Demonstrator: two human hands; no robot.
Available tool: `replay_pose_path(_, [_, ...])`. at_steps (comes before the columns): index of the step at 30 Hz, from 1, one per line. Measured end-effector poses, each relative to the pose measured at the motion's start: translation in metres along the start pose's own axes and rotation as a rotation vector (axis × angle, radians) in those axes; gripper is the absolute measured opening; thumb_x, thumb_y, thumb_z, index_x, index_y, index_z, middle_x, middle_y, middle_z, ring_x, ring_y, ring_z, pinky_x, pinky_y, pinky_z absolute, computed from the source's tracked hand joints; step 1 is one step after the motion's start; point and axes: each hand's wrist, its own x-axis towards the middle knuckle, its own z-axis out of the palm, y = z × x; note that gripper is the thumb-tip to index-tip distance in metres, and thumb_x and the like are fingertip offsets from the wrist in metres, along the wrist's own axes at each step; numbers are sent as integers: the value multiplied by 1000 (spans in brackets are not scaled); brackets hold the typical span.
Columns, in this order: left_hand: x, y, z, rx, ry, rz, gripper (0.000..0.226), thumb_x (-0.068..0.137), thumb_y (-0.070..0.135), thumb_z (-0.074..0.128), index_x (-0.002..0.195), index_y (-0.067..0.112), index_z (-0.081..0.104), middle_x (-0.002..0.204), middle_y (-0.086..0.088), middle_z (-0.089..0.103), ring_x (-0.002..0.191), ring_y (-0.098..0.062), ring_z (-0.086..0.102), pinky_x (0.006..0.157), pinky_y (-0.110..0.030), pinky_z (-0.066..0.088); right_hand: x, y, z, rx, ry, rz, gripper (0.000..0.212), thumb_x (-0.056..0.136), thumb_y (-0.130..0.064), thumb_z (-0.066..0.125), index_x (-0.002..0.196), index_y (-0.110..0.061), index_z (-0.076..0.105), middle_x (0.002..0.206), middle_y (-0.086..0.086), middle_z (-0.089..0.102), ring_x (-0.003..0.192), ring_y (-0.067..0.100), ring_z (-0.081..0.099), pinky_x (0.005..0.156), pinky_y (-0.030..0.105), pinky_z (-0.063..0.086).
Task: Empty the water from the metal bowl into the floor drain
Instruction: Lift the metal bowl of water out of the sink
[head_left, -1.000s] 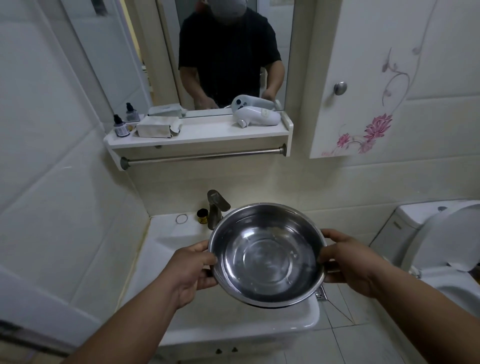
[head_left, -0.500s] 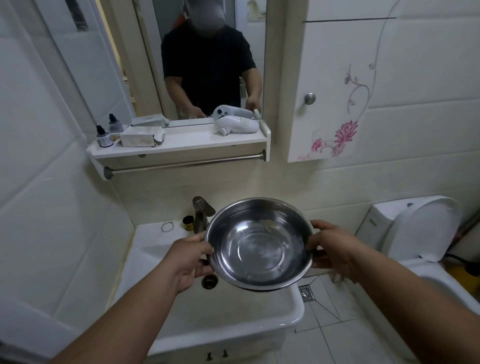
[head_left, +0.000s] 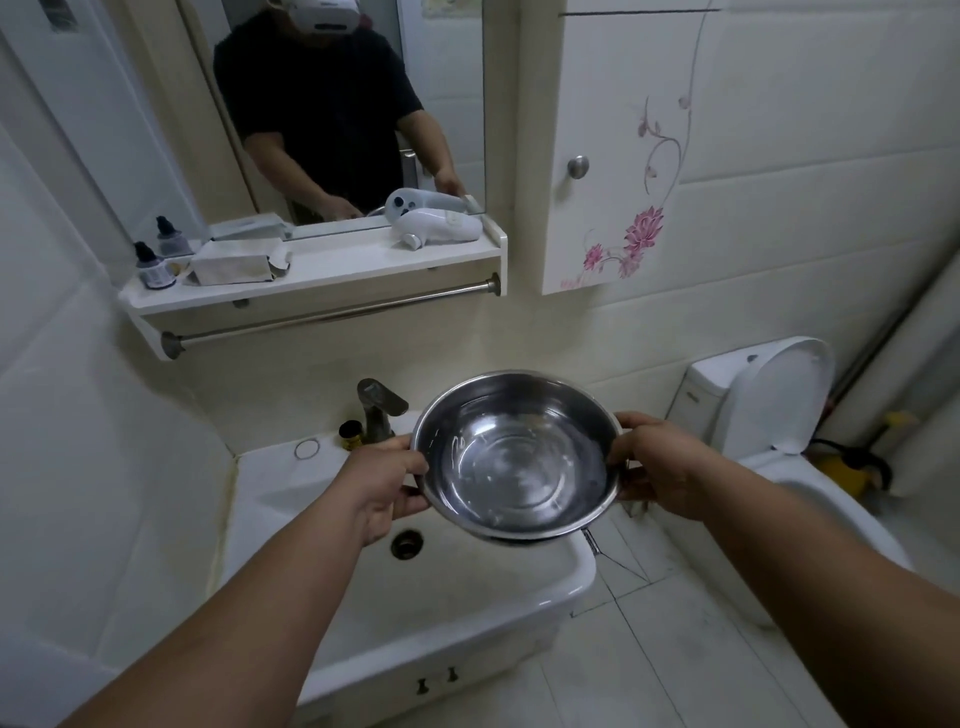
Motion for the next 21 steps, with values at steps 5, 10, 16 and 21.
replay_pose_path(5, [3, 0, -1, 21, -21, 1, 41, 88, -13, 55, 110, 14, 77, 97, -14, 76, 73, -28, 73, 54, -31, 61, -13, 4, 3, 9, 29, 0, 42, 88, 14, 49, 105, -20, 67, 104, 22, 64, 68, 32, 65, 43, 27, 55])
replay_pose_path(10, [8, -5, 3, 29, -37, 4, 40, 88, -12, 55, 110, 14, 77, 97, -15, 77, 63, -22, 77, 57, -33, 62, -21, 8, -3, 34, 38, -5, 43, 89, 14, 48, 114, -17, 65, 108, 26, 63, 65, 31, 66, 42, 27, 55])
replay_pose_path(16, [6, -6, 15, 18, -46, 11, 41, 87, -12, 56, 113, 13, 76, 104, -17, 78, 71, -26, 76, 60, -34, 63, -19, 10, -16, 26, 54, -17, 47, 89, 13, 47, 121, -15, 65, 102, 23, 65, 60, 29, 66, 44, 28, 55])
replay_pose_path(21, [0, -9, 28, 6, -31, 14, 41, 90, -12, 54, 115, 13, 75, 101, -16, 76, 72, -27, 75, 56, -33, 62, -21, 9, -28, 13, 47, -20, 45, 88, 13, 49, 117, -16, 65, 103, 24, 66, 56, 28, 69, 44, 27, 55])
